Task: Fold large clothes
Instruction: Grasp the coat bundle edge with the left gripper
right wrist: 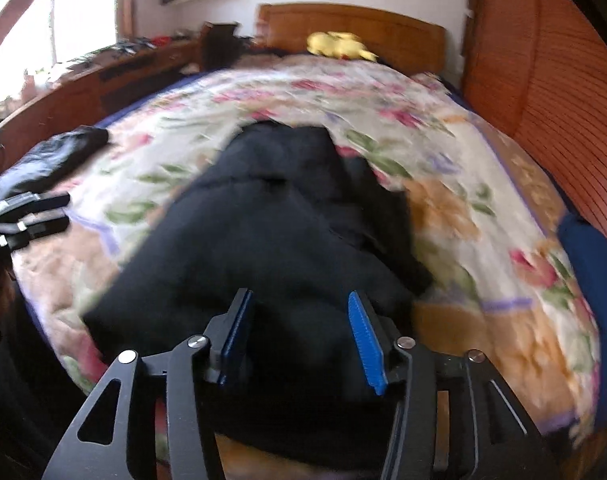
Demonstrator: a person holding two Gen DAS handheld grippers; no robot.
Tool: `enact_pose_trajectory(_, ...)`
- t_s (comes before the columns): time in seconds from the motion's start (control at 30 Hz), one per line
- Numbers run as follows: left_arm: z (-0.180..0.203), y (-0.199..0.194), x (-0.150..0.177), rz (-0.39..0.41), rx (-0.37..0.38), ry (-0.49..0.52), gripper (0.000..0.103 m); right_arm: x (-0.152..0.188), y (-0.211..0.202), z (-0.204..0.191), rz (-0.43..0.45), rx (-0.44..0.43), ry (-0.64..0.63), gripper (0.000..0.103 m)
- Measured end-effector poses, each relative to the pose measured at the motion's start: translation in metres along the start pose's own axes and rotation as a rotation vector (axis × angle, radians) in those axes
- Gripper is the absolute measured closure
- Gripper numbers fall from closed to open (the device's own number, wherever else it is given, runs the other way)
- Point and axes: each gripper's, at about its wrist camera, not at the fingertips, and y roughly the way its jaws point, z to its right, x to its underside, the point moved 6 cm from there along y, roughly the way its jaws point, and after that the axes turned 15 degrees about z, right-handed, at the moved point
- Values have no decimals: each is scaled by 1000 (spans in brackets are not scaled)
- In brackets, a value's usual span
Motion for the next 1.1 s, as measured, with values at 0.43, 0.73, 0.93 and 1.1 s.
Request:
enact_pose_trajectory(0.43, 10, 63, -35, -28, 87, 85, 28, 37, 5, 14, -6, 42, 99, 47)
enact_pose_trajectory(0.73, 13, 102, -44, -61, 88, 119, 28, 42, -18, 27, -14, 78, 134, 45)
enact_pose_trajectory(0.93, 1, 129, -57, -85, 109, 75, 28, 47, -20, 39, -12, 69, 180, 44)
enact_pose_trajectory(1.1, -10, 151, -65, -104, 67, 119, 28, 56, -11, 41, -27, 52, 197, 43)
